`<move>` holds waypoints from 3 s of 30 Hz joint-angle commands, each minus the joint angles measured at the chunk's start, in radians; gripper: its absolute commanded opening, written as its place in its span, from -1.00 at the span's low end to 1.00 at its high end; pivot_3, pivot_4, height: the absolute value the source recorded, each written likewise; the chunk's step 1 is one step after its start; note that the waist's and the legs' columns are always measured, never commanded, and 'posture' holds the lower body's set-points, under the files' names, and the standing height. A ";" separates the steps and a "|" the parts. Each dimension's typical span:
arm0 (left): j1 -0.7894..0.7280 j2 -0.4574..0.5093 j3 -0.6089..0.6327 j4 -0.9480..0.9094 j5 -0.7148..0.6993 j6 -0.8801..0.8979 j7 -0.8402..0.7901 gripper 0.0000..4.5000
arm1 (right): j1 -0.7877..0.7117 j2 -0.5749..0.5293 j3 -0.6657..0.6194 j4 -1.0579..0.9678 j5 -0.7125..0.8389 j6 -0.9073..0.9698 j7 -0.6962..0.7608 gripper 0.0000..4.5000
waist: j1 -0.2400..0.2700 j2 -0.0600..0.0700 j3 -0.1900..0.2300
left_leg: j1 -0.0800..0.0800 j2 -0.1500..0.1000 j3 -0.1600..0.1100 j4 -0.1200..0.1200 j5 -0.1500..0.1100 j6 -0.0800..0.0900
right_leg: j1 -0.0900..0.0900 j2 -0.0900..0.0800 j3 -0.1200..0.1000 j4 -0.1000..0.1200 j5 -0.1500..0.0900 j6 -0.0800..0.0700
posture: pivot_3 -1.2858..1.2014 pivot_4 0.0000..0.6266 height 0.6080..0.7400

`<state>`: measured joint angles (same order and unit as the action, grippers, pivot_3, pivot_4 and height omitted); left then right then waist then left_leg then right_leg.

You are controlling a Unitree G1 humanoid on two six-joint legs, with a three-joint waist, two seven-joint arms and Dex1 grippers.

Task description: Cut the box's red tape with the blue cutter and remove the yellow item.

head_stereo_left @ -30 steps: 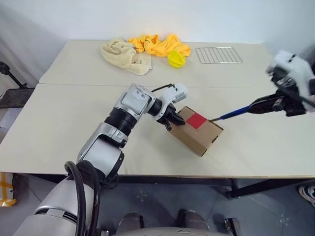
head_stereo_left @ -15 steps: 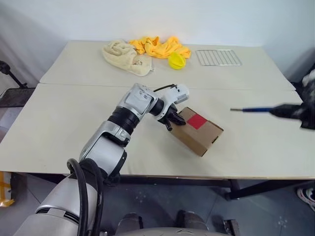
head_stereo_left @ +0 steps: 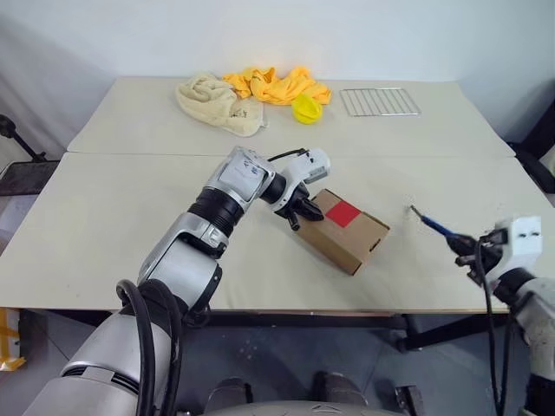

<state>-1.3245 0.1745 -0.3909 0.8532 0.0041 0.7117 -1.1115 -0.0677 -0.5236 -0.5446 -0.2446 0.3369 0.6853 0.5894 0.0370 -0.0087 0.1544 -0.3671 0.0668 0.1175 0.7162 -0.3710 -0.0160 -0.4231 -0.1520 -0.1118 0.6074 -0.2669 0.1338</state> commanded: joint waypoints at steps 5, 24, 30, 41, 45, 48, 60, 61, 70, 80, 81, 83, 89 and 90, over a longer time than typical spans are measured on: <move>0.050 0.015 -0.025 0.008 0.043 0.031 0.016 -1.00 | 0.059 -0.080 -0.011 -0.094 0.051 -0.003 0.015 -0.78 | -0.006 0.000 0.000 | 0.000 0.000 -0.001 0.000 0.000 0.001 | 0.000 0.000 0.000 0.000 0.000 0.000 | 0.03 -0.52 1.00; 0.046 0.034 0.036 -0.013 0.027 0.028 0.034 -1.00 | -0.082 -0.206 0.033 -0.070 0.089 0.019 -0.033 0.20 | -0.014 0.001 0.001 | 0.000 0.000 0.000 0.000 -0.001 0.002 | 0.000 0.000 0.001 -0.001 0.000 0.000 | 0.03 -0.52 1.00; 0.010 0.094 0.129 -0.072 -0.033 0.095 0.017 -1.00 | -0.352 -0.282 0.256 0.096 0.063 0.026 0.074 0.20 | -0.026 0.002 0.004 | -0.002 0.000 0.001 -0.001 -0.001 0.002 | -0.003 0.001 0.002 -0.001 0.000 0.000 | 0.03 -0.52 1.00; 0.010 0.230 0.229 -0.261 -0.099 0.260 0.059 -1.00 | -0.629 -0.273 0.503 0.430 -0.046 -0.134 0.267 -0.98 | -0.027 0.005 0.015 | -0.005 -0.002 0.004 -0.014 0.001 -0.001 | -0.010 0.001 -0.001 -0.008 0.001 0.002 | 0.03 -0.52 1.00; 0.054 0.266 0.226 -0.346 -0.120 0.323 0.072 -1.00 | -0.693 -0.267 0.567 0.517 -0.089 -0.126 0.308 -0.98 | -0.041 0.005 0.015 | -0.005 -0.002 0.004 -0.018 0.001 -0.001 | -0.010 0.001 -0.005 -0.014 0.002 0.004 | 0.03 -0.52 1.00; 0.109 0.295 0.209 -0.434 -0.140 0.382 0.071 -1.00 | -0.740 -0.262 0.619 0.588 -0.137 -0.136 0.334 -0.74 | -0.049 0.005 0.015 | -0.004 -0.002 0.005 -0.019 0.001 -0.001 | -0.010 0.001 -0.006 -0.014 0.002 0.004 | 0.03 -0.52 1.00; 0.250 0.379 0.144 -0.658 -0.226 0.537 0.077 -1.00 | -0.861 -0.177 0.639 0.832 -0.227 -0.291 0.319 0.99 | -0.068 0.006 0.016 | -0.003 -0.001 0.004 -0.018 0.001 -0.002 | -0.010 0.001 -0.005 -0.012 0.002 0.004 | 0.03 -0.52 1.00; 0.256 0.376 0.141 -0.668 -0.235 0.546 0.081 -1.00 | -0.859 -0.179 0.662 0.834 -0.245 -0.288 0.339 0.96 | -0.067 0.006 0.016 | -0.003 -0.001 0.004 -0.017 0.001 -0.002 | -0.010 0.001 -0.005 -0.012 0.002 0.004 | 0.03 -0.52 1.00; 0.295 0.370 0.088 -0.744 -0.306 0.598 0.096 -1.00 | -0.890 -0.108 0.690 0.864 -0.290 -0.303 0.354 -0.31 | -0.071 0.006 0.016 | -0.003 -0.001 0.004 -0.017 0.002 -0.002 | -0.010 0.001 -0.005 -0.010 0.002 0.004 | 0.03 -0.52 1.00; 0.289 0.281 0.007 -0.688 -0.314 0.546 0.144 -1.00 | -0.848 -0.109 0.706 0.725 -0.300 -0.240 0.415 -0.98 | -0.067 0.006 0.016 | -0.003 -0.001 0.004 -0.016 0.002 -0.002 | -0.010 0.001 -0.005 -0.010 0.002 0.004 | 0.03 -0.52 1.00; 0.284 0.269 0.006 -0.675 -0.314 0.534 0.147 -1.00 | -0.839 -0.112 0.707 0.704 -0.301 -0.228 0.419 -0.98 | -0.066 0.006 0.016 | -0.003 -0.001 0.004 -0.016 0.002 -0.002 | -0.010 0.001 -0.005 -0.010 0.002 0.004 | 0.03 -0.52 1.00; 0.269 0.224 0.018 -0.617 -0.305 0.508 0.176 -1.00 | -0.807 -0.127 0.713 0.631 -0.303 -0.191 0.431 -0.98 | -0.064 0.006 0.016 | -0.003 -0.001 0.004 -0.016 0.002 -0.002 | -0.010 0.001 -0.005 -0.010 0.002 0.004 | 0.03 -0.52 1.00; 0.225 0.138 0.022 -0.443 -0.258 0.395 0.233 -1.00 | -0.668 -0.181 0.716 0.306 -0.257 0.015 0.463 -0.98 | -0.063 0.006 0.016 | -0.003 -0.001 0.004 -0.016 0.001 -0.002 | -0.010 0.001 -0.005 -0.010 0.002 0.004 | 0.03 -0.52 1.00; 0.216 0.134 0.021 -0.425 -0.254 0.384 0.231 -1.00 | -0.650 -0.186 0.714 0.256 -0.249 0.048 0.460 -0.98 | -0.063 0.006 0.016 | -0.003 -0.001 0.004 -0.016 0.001 -0.002 | -0.010 0.001 -0.005 -0.010 0.002 0.004 | 0.03 -0.52 1.00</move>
<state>-1.0747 0.3128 -0.3901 0.4191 -0.2620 1.1289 -0.8823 -0.7178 -0.6961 0.1889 0.1147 0.0589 0.6840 1.0423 -0.0264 -0.0029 0.1702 -0.3701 0.0653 0.1214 0.7005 -0.3695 -0.0181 -0.4330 -0.1511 -0.1164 0.5980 -0.2651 0.1374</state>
